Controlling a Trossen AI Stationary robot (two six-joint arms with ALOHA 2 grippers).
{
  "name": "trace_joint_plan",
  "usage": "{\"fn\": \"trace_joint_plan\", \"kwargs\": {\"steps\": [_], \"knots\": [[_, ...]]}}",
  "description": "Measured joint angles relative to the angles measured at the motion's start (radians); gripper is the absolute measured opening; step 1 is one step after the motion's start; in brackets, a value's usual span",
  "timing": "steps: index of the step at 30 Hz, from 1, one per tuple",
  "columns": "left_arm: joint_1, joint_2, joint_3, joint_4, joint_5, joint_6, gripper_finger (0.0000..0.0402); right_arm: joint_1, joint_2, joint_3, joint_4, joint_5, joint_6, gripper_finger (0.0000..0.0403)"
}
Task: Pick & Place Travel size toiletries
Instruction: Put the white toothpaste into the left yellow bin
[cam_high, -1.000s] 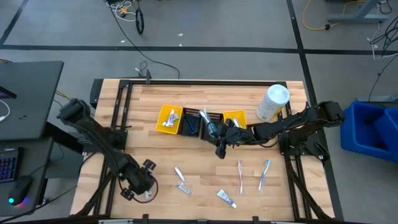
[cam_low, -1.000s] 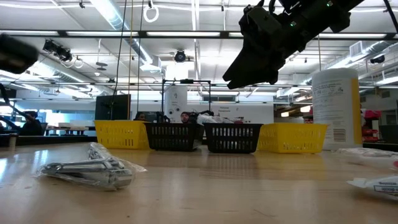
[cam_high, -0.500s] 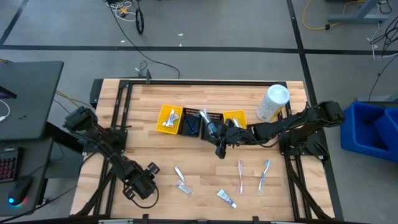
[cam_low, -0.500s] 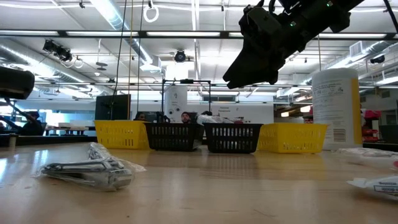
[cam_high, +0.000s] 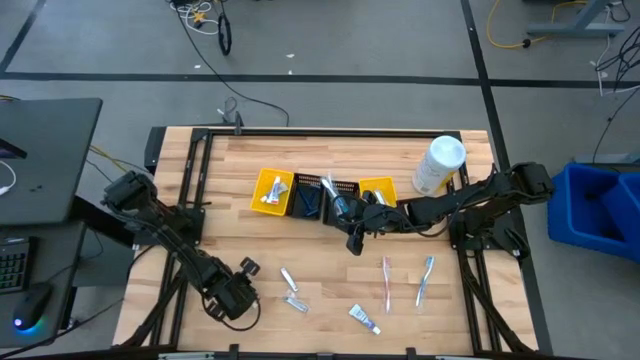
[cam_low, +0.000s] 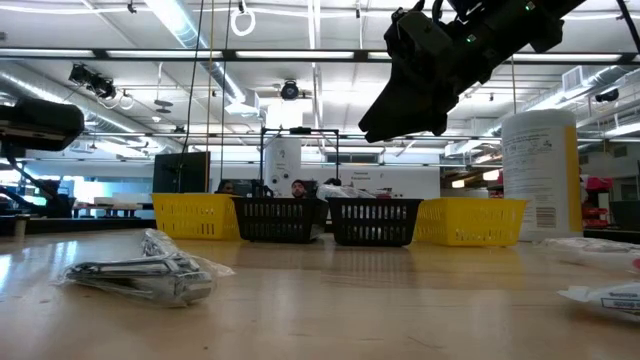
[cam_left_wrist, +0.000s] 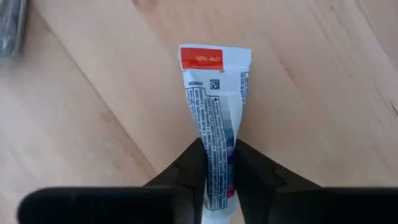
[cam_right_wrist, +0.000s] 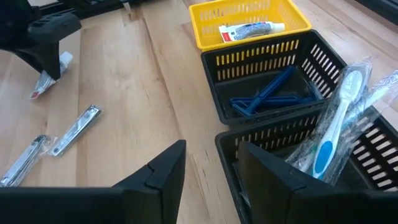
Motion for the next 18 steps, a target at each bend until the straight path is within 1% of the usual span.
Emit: {"fn": "trace_joint_plan", "kwargs": {"steps": [4,7,10,13,18], "knots": [[0.010,-0.001,0.000,0.001,-0.019,-0.080,0.0058,0.000,0.000,0.000,0.000,0.000,0.000,0.0163],[0.026,-0.008,0.000,-0.008,-0.089,-0.109,0.0051,0.000,0.000,0.000,0.000,0.000,0.000,0.0170],[0.056,-0.049,-0.001,-0.012,-0.198,-0.117,0.0048,0.000,0.000,0.000,0.000,0.000,0.000,0.0175],[0.107,-0.123,-0.001,-0.036,-0.325,-0.153,0.0048,0.000,0.000,0.000,0.000,0.001,0.000,0.0181],[0.246,-0.278,-0.001,-0.072,-0.559,-0.240,0.0048,0.000,0.000,0.000,0.002,0.001,0.000,0.0189]]}}
